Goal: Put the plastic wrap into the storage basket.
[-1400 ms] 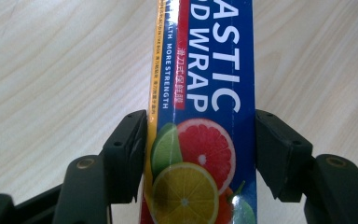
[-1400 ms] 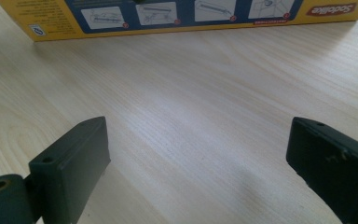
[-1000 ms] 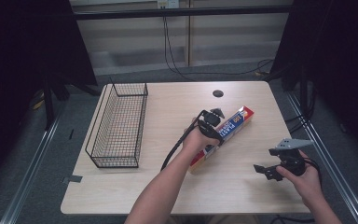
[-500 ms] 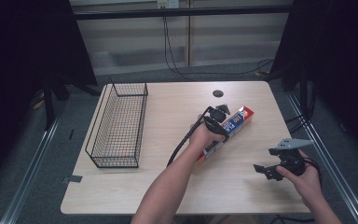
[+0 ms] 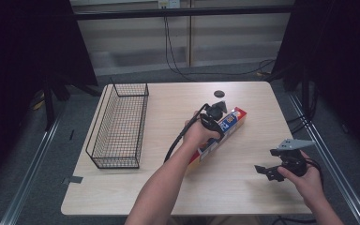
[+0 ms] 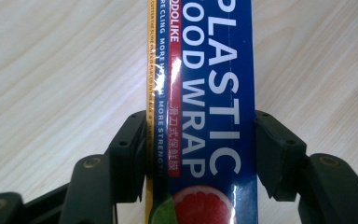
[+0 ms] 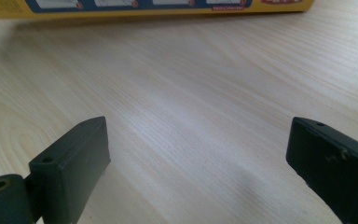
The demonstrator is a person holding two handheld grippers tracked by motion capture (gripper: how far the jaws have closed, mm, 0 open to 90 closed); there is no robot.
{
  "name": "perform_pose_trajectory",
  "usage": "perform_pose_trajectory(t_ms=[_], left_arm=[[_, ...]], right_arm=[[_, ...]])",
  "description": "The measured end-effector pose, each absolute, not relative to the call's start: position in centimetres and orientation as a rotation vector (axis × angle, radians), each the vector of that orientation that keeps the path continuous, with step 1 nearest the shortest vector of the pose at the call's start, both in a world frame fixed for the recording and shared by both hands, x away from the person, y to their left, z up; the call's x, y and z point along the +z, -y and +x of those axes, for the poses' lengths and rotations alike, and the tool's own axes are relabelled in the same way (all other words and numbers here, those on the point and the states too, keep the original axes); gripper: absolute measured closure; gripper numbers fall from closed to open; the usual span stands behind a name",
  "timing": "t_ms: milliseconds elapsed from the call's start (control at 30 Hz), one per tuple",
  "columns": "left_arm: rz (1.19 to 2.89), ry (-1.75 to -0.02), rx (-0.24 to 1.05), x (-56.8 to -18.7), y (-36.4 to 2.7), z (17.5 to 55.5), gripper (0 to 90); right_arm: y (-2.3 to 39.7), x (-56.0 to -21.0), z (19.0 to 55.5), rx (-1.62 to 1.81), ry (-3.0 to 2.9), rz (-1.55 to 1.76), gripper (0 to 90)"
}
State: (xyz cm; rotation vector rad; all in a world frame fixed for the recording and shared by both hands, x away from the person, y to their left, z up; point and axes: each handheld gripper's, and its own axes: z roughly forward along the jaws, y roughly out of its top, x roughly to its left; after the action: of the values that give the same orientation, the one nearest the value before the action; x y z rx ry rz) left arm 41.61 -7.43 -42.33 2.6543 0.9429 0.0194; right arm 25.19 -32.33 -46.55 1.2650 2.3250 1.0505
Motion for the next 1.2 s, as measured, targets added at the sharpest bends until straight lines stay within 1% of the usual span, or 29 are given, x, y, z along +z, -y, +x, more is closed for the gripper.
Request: perform_pose_trajectory(t_ms=[167, 300, 467, 933, 1200], left_arm=[[2.654, -0.958, 0.021, -41.5, 6.3, 41.6, 43.1], [2.620, -0.992, 0.018, -40.9, 5.6, 41.6, 43.2], [2.642, -1.008, 0.016, -40.4, 4.7, 41.6, 43.2], [2.624, -1.052, 0.011, -38.5, 2.2, 41.6, 43.4], [2.591, -1.103, 0.021, -37.5, 0.9, 41.5, 43.4]], right_arm=[[32.3, -46.5, 25.2, 1.053, -2.324, 1.269, 5.7], [32.3, -46.5, 25.2, 1.052, -2.327, 1.257, 5.7], [32.3, -46.5, 25.2, 1.054, -2.324, 1.263, 5.7], [32.2, -46.5, 25.3, 1.060, -2.321, 1.258, 5.7], [32.1, -46.4, 25.3, 1.060, -2.324, 1.250, 5.8]])
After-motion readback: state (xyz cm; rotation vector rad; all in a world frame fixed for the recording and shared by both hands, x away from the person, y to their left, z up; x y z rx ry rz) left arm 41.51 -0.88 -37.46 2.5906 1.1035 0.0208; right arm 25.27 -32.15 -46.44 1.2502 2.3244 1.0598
